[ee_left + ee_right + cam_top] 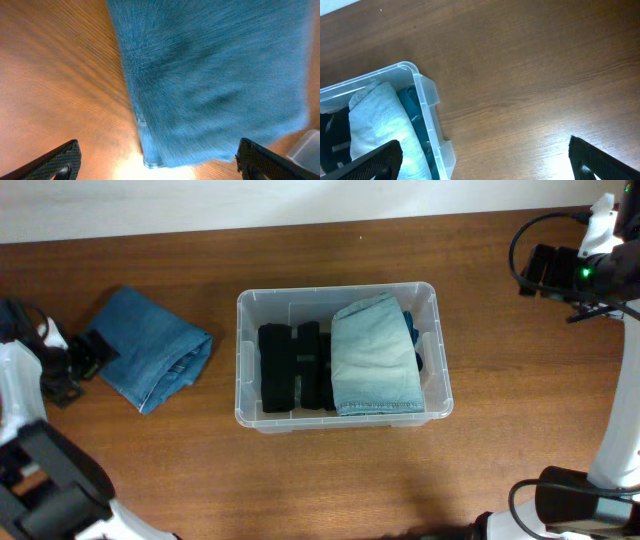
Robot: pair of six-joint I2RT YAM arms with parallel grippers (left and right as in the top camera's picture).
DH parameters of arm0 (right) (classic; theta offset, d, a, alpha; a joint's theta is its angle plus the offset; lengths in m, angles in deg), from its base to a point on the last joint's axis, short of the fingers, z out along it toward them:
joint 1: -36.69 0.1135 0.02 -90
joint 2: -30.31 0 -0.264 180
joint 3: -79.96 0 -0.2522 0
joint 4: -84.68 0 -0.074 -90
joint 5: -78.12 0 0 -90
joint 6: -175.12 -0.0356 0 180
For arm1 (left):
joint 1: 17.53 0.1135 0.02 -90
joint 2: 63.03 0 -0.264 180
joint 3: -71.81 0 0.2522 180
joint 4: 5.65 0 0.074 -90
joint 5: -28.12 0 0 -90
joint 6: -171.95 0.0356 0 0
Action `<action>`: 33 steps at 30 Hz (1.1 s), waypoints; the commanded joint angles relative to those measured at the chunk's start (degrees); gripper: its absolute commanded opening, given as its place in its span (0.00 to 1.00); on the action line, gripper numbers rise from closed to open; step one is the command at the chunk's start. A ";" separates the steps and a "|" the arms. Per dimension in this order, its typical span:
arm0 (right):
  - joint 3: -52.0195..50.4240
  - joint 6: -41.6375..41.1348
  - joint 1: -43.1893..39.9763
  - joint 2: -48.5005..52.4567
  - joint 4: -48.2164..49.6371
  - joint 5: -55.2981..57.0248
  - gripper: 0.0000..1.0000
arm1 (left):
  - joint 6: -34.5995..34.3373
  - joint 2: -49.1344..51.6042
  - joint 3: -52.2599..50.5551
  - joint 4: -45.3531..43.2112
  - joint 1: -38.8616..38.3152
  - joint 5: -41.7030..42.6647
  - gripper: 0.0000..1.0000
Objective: Pack container
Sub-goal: 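Grasp the dark blue denim with the left gripper, then lower the dark blue denim into the container's left side and release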
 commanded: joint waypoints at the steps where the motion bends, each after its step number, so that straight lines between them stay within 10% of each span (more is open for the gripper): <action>1: -0.15 -0.22 -0.20 0.33 0.17 -0.13 0.99 | 3.43 5.64 -0.57 -1.51 0.04 8.35 0.99; 11: -0.15 -0.22 -0.20 0.33 0.13 -0.13 0.98 | 4.26 16.35 -0.57 -8.59 -1.27 21.33 0.97; 17: -0.15 -0.22 -0.20 0.33 0.13 -0.13 0.99 | 4.26 14.16 -0.50 -6.78 -1.31 23.04 0.26; 22: -0.15 -0.22 -0.20 0.33 0.13 -0.13 0.98 | 5.44 6.40 -0.50 -5.42 -1.44 23.04 0.02; 33: -0.15 -0.22 -0.20 0.33 0.09 -0.13 0.98 | 6.40 -27.76 0.26 -5.44 -14.34 24.50 0.00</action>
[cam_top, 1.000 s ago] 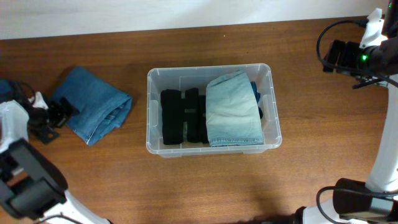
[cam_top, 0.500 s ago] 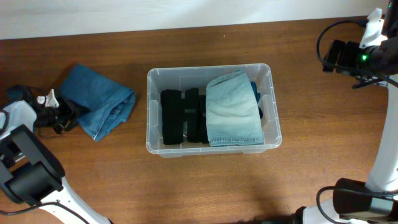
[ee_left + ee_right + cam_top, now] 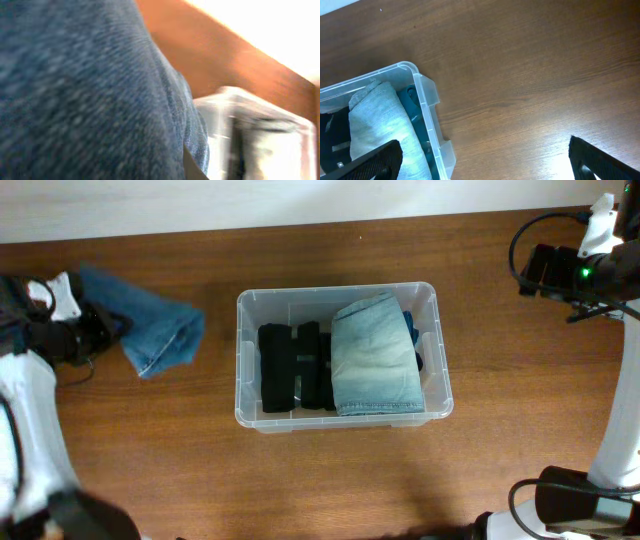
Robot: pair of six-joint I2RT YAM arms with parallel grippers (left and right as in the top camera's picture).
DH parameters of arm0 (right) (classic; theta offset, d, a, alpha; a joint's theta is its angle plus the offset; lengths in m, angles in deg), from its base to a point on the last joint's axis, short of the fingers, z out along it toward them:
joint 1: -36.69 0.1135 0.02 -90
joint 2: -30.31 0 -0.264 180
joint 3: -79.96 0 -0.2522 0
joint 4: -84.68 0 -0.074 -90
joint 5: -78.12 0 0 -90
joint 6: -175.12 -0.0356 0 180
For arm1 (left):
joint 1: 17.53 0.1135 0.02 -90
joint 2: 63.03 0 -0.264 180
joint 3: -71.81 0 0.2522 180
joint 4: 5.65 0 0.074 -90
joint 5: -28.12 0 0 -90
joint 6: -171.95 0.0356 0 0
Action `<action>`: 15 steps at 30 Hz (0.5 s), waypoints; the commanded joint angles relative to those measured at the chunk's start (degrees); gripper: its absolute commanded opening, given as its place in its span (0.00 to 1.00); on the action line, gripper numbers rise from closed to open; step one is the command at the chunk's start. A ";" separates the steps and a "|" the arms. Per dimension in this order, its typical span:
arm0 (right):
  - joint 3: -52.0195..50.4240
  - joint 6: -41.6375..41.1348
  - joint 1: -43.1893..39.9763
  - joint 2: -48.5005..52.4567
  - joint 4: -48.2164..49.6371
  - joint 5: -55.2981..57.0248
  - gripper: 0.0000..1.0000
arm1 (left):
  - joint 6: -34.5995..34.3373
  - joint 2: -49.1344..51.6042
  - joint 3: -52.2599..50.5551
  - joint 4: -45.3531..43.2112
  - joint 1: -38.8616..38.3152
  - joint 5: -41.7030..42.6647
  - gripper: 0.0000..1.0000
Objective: Pack container
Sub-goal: 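Lower the dark blue denim into the container's left side and release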
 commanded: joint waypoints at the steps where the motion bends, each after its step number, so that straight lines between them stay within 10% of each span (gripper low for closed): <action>1: -0.15 -0.22 -0.20 0.26 -0.02 -0.13 0.99 | 2.45 -12.59 1.75 -0.68 -9.88 5.84 0.01; 15: -0.15 -0.22 -0.20 0.26 -0.09 -0.13 0.99 | 6.25 -9.88 1.68 2.01 -39.58 4.31 0.01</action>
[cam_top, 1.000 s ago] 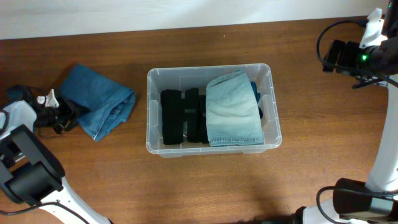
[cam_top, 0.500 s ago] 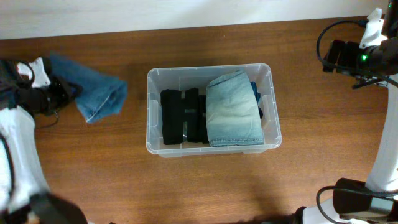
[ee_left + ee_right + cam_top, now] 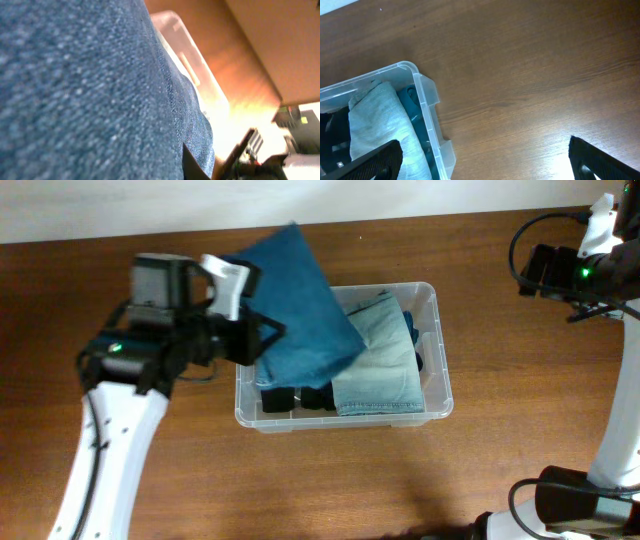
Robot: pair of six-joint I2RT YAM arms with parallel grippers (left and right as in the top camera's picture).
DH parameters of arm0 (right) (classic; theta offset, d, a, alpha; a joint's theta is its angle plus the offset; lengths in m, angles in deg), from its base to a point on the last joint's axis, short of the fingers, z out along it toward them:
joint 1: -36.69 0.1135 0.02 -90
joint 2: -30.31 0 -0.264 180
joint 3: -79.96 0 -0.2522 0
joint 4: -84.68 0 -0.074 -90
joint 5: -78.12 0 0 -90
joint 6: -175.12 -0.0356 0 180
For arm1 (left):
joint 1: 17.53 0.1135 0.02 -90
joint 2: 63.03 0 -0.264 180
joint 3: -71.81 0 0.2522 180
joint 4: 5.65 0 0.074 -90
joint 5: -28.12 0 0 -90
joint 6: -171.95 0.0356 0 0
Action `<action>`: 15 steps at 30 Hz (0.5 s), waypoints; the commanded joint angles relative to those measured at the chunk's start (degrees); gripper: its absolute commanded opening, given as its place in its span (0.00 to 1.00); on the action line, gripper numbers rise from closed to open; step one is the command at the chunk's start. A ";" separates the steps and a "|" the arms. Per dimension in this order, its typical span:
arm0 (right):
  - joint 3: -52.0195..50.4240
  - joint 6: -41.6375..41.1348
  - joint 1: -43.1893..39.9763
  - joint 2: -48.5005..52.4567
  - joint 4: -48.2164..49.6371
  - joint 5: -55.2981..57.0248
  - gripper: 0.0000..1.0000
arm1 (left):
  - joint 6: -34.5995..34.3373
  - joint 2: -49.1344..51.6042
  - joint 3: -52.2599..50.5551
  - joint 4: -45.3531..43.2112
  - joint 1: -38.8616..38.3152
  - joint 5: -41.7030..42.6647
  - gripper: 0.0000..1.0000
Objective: Pack container
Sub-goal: 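Lower the dark blue denim into the container's left side and release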
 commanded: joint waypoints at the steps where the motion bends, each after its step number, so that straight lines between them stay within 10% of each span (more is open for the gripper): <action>1: -0.15 -0.26 -0.20 0.22 0.00 -0.11 0.99 | 3.23 3.08 1.29 -0.63 -2.73 1.07 0.01; 15: -0.15 -0.26 -0.22 0.22 0.02 -0.11 0.98 | 12.26 16.63 1.29 9.53 -3.52 -0.24 0.01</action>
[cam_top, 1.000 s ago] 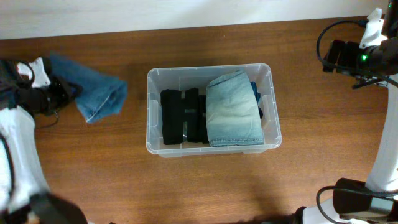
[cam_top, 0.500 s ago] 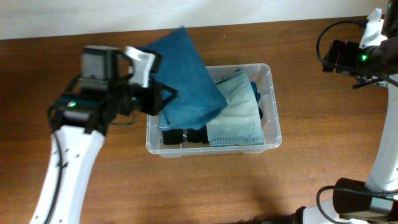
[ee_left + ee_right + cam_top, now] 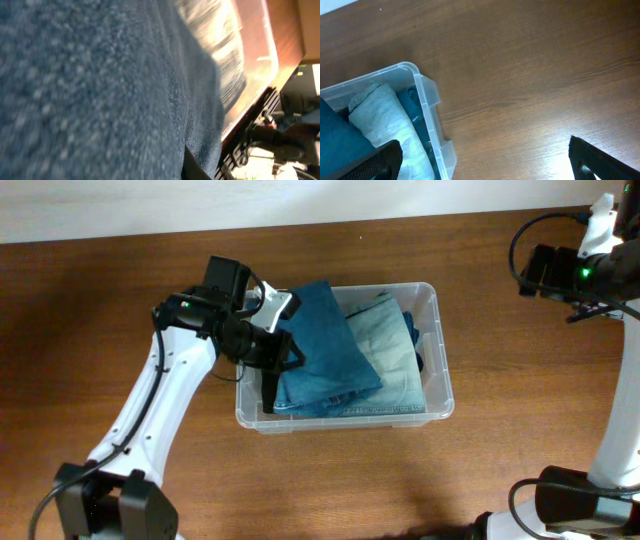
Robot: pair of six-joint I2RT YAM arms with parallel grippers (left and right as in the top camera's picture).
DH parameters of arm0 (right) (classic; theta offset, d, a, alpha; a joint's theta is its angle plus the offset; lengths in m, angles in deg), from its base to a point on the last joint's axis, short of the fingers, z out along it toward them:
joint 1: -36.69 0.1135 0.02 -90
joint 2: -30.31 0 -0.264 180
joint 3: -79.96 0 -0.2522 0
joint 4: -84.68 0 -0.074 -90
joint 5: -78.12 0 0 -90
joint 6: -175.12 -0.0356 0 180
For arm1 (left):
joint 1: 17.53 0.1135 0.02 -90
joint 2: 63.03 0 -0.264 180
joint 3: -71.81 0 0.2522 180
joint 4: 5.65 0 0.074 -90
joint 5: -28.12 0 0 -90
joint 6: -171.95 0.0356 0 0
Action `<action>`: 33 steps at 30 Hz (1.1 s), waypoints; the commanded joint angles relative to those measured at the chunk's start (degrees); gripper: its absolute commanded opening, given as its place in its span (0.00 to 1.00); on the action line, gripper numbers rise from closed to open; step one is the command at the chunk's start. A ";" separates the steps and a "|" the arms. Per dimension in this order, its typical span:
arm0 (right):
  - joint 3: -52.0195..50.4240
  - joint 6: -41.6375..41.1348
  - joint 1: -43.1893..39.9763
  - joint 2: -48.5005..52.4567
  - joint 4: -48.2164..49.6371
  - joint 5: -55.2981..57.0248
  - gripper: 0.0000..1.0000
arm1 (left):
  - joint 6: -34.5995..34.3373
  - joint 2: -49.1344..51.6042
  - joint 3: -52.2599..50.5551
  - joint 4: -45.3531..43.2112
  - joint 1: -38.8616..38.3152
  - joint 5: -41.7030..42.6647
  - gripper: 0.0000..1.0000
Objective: Pack container
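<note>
A clear plastic container (image 3: 437,350) stands mid-table. Folded dark blue jeans (image 3: 325,345) lie inside it, over its left and middle part, partly covering the folded light blue jeans (image 3: 400,365). My left gripper (image 3: 268,352) is at the container's left wall, shut on the dark jeans. Their denim (image 3: 100,90) fills the left wrist view. My right gripper (image 3: 545,268) hangs open over the table at the far right, holding nothing. The right wrist view shows the right gripper (image 3: 485,162), the container's corner (image 3: 422,95) and the light jeans (image 3: 385,125).
A teal garment (image 3: 412,97) sits against the container's right wall. Black clothes under the dark jeans are almost hidden. Wooden table (image 3: 100,300) surrounds the container; its back edge meets a white wall (image 3: 200,205). Cables loop beside the right arm (image 3: 520,250).
The left gripper has come down from above the container's left rim to the left wall inside. The dark jeans now lie flat in the container instead of hanging above it.
The dark jeans lay on the table at the left with my left gripper open beside them. Then the gripper held them, bunched, at the far left. Then they were above the container's left side, and now they rest inside. The right arm has not moved.
</note>
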 commanded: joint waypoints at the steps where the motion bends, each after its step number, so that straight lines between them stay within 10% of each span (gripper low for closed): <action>1: -0.15 -0.24 -0.22 0.22 0.00 -0.11 0.99 | 5.07 0.85 1.11 1.42 0.63 -0.90 0.00; 4: -0.15 -0.24 -0.22 0.22 0.00 -0.11 0.98 | 5.05 0.83 1.14 1.79 2.86 -5.95 0.04; 5: -0.15 -0.24 -0.22 0.22 0.00 -0.11 0.98 | 5.05 0.83 1.14 1.99 3.56 -7.10 0.19; 6: -0.15 -0.24 -0.20 0.22 0.00 -0.11 0.99 | 5.07 0.83 1.14 2.16 4.96 -9.29 0.61; 7: -0.15 -0.24 -0.22 0.22 0.00 -0.11 0.99 | 5.05 0.83 1.25 2.14 5.62 -10.12 0.72; 12: -0.15 -0.24 -0.22 0.22 0.00 -0.11 0.98 | 5.05 0.83 5.81 2.16 9.29 -12.94 0.86; 17: -0.15 -0.24 -0.20 0.22 0.00 -0.11 0.98 | 5.05 0.83 14.21 0.46 10.03 -12.90 0.81; 20: -0.15 -0.24 -0.20 0.22 0.00 -0.11 0.98 | 4.96 0.83 16.35 -5.73 7.74 -12.55 0.22; 22: -0.15 -0.24 -0.20 0.22 0.00 -0.11 0.99 | 3.61 1.49 16.35 -8.37 5.84 -12.48 0.10; 33: -0.15 -0.24 -0.20 0.22 -0.02 -0.11 0.99 | 0.28 20.26 16.31 -10.16 -3.74 -14.43 0.08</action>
